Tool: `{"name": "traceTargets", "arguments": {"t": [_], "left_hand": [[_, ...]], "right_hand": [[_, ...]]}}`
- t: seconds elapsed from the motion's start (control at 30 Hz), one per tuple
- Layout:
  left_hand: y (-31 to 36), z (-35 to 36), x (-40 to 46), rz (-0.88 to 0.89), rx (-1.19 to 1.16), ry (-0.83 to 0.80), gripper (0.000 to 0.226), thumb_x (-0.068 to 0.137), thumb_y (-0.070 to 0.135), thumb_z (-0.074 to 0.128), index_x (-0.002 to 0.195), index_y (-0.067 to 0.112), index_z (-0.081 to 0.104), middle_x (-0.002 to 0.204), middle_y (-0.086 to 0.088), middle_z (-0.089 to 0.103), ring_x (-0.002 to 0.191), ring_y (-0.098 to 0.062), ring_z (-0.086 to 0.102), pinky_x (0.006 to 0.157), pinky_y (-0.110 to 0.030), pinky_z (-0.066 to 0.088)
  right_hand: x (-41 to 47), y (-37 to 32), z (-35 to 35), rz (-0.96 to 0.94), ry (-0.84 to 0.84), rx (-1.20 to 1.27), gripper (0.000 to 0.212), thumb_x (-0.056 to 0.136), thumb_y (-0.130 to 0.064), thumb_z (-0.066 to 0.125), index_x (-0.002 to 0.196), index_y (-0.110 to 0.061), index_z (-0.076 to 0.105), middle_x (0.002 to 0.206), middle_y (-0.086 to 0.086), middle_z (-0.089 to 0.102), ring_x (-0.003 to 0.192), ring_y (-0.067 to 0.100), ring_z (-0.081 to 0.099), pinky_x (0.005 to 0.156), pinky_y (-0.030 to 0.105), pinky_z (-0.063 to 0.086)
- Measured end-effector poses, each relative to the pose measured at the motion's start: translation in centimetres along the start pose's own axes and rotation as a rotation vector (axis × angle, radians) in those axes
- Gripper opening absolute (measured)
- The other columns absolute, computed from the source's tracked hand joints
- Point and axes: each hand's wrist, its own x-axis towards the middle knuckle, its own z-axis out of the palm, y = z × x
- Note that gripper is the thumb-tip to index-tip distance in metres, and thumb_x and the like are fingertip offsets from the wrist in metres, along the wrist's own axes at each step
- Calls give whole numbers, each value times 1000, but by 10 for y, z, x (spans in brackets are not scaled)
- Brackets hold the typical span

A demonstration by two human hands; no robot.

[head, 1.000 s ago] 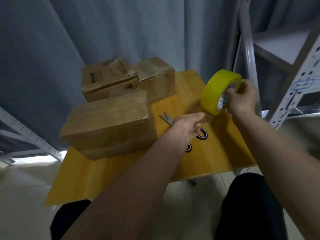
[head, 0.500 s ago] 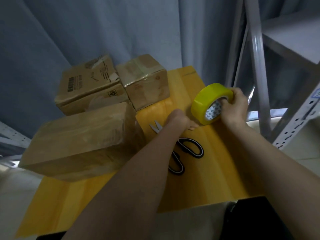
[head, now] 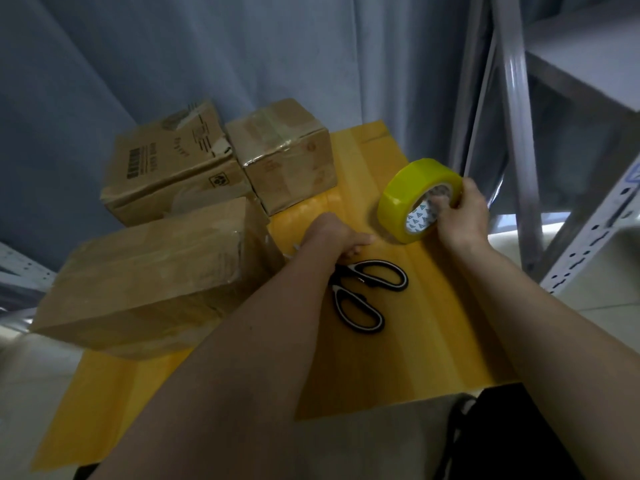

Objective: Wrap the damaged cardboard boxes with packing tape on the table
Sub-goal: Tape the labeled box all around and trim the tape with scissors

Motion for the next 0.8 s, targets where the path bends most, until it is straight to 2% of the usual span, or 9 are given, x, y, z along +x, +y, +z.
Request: {"name": "traceTargets", "arguments": {"t": [0.07,0.17,0.23,0.33,0.43,0.57,0.67,0.73,0.8], "left_hand": [[-4,4,-8,83,-79,53,32,79,36,79,63,15,62,61,-1,70,60,-14,66,68,-33,56],[-6,9,-31,248,-179,195,12,93,19,61,84,12,65,96,-10,72,94,-27,66,86,-39,54],[-5,6,-55,379,-263,240,18,97,11,48,94,19,63,90,-7,71,88,-28,66,79,-39,55],[-6,-21,-95,589,-269,428,25,96,11,46,109,26,61,74,5,66,74,-20,62,70,-37,54],[-18,-69,-129,673,-286,623,19,93,20,57,111,28,58,75,9,62,80,-17,63,78,-39,53],[-73,-146,-145,495,29,879,43,87,45,63,122,22,56,118,-5,60,116,-25,51,100,-39,42],[-138,-188,-147,138,162,891,60,87,55,60,132,17,51,137,-15,47,130,-35,38,106,-45,35],[-178,-203,-151,-101,128,810,71,87,62,54,134,8,49,139,-20,47,130,-40,40,104,-46,37],[-206,-207,-156,-203,20,665,77,90,65,48,131,0,52,136,-23,52,124,-42,49,99,-43,41]], "right_hand": [[-5,-2,-4,31,-43,-40,33,94,-15,58,126,-10,50,123,13,60,115,29,56,94,38,46],[-12,-9,-11,113,-49,-82,44,92,-8,57,135,-10,42,129,14,56,120,32,53,98,41,44],[-24,-18,-15,141,106,-30,47,89,-1,51,135,-8,41,125,13,54,117,30,52,94,34,42],[-54,-45,-14,-74,381,45,39,84,4,42,121,-1,48,115,16,50,112,32,49,97,37,40],[-84,-83,7,-222,122,29,21,92,-5,47,111,-2,57,111,19,60,104,31,56,91,35,42],[-124,-128,44,-1,-515,156,20,98,-28,53,105,-9,56,105,15,62,86,26,62,83,42,55],[-143,-142,62,106,-580,131,46,96,-46,49,121,-8,54,122,13,61,106,31,62,94,45,50],[-155,-146,71,183,-604,125,64,92,-56,50,135,-7,48,131,7,56,117,32,56,88,39,45],[-164,-148,80,222,-650,201,63,90,-58,53,131,-11,53,129,5,59,116,30,57,97,40,45]]}}
